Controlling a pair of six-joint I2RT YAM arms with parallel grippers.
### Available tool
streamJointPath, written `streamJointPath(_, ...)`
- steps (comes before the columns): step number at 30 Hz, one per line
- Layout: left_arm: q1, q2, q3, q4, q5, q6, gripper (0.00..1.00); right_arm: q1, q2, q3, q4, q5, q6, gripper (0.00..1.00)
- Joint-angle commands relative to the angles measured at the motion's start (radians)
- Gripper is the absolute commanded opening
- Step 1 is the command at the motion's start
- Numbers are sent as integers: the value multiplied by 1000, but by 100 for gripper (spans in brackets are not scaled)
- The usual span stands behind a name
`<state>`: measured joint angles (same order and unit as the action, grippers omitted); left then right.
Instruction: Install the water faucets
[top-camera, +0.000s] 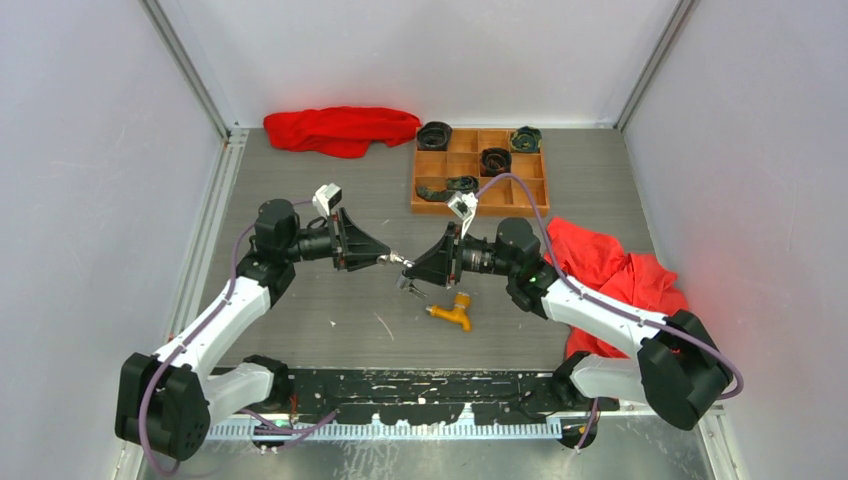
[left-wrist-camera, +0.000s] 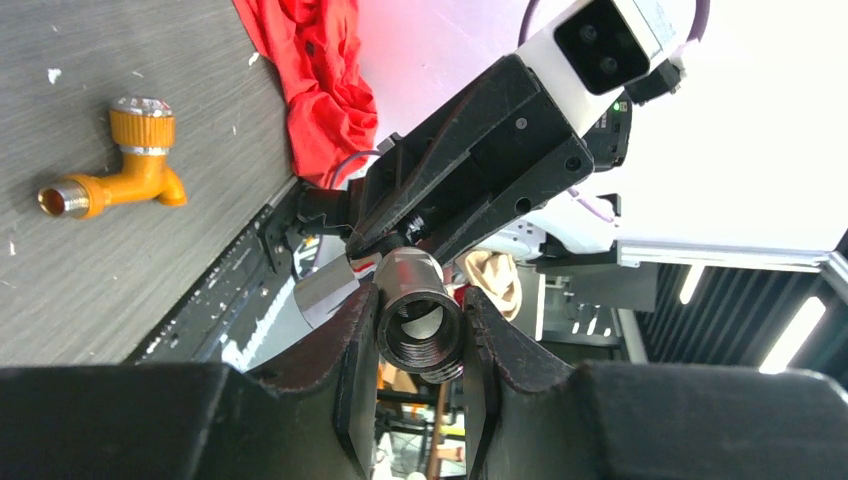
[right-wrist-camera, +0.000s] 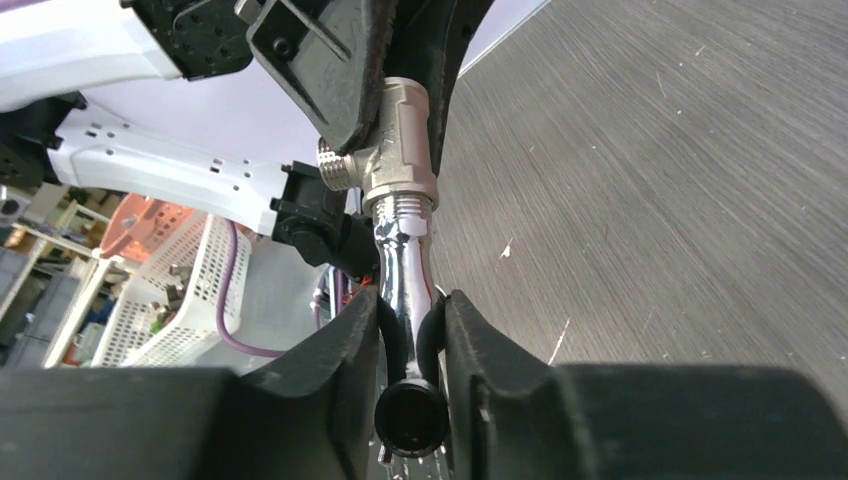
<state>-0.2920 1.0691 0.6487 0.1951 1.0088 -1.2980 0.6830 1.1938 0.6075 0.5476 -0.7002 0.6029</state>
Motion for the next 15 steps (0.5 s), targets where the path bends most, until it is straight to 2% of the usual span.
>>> streamJointPath(1, 8, 2, 46, 86, -23, 3, 0, 9, -9, 14, 88, -55, 12, 25)
streamJointPath(3, 8, 3, 48, 85, -22, 3, 0, 9, -7, 19, 73, -54, 3, 10)
streamJointPath(5, 8, 4, 48, 80, -25, 3, 0, 9, -8, 23, 58, -47, -8, 1)
streamJointPath(11, 7, -11, 39, 97, -22, 3, 0, 2, -16, 16, 57, -28, 4, 1)
streamJointPath(15, 8, -38, 25, 141, -38, 7, 0, -15, 23, 14, 152, -106, 126, 1)
